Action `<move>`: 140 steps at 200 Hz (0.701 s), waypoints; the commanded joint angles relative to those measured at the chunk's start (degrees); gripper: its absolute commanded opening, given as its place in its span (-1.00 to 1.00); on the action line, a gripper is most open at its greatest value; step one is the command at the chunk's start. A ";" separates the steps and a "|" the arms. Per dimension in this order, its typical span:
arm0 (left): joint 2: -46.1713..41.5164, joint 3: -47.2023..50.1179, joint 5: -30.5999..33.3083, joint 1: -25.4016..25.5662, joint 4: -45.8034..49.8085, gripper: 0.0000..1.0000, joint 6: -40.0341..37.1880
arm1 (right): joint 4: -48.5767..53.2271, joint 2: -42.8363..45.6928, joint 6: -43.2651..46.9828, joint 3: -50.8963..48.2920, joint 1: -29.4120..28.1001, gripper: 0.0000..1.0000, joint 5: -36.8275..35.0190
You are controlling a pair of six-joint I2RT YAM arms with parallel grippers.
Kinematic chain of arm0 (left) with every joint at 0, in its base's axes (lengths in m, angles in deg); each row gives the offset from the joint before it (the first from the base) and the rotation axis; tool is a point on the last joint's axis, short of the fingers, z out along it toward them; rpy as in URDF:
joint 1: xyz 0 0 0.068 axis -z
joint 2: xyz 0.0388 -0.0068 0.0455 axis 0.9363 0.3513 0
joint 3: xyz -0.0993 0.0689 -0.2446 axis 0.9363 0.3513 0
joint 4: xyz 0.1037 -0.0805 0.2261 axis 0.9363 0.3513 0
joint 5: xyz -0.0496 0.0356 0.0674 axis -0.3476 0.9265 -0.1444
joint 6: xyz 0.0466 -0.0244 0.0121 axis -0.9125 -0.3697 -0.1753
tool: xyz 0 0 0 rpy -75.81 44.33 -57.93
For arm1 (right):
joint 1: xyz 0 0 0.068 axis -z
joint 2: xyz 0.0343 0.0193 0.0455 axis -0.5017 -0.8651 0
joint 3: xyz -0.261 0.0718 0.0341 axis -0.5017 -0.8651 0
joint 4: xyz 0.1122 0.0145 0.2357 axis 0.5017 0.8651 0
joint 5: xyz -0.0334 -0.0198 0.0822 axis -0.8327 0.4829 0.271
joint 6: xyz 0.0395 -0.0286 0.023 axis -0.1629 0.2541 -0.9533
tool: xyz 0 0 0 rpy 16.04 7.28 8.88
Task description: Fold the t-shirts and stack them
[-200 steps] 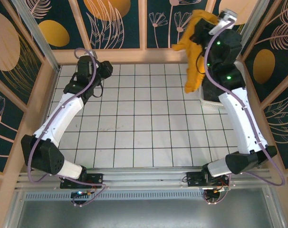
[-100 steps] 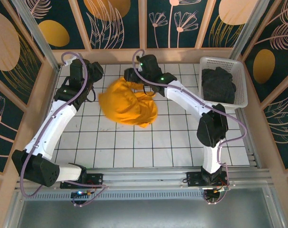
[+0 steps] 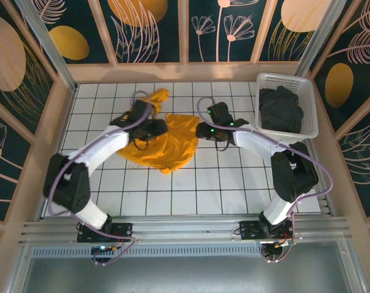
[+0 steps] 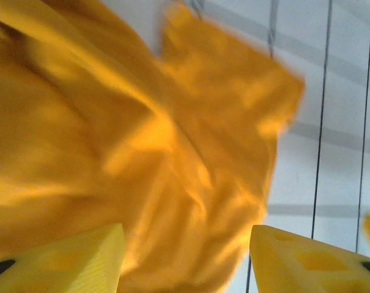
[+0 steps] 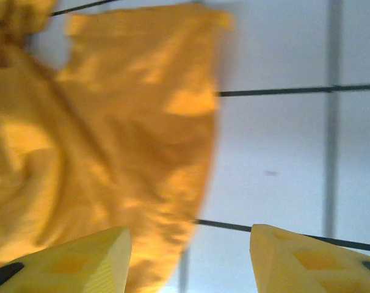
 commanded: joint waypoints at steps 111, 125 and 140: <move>26.69 -21.19 27.31 18.20 7.97 0.56 -9.29 | -1.79 5.09 -4.13 -0.93 11.43 0.14 7.79; 29.49 -22.92 26.51 18.19 8.88 0.50 -10.37 | -1.82 5.55 -4.26 -1.56 11.54 0.14 7.71; 31.55 -22.76 24.10 18.18 8.41 0.26 -10.61 | -2.05 6.11 -4.52 -2.11 11.55 0.14 7.53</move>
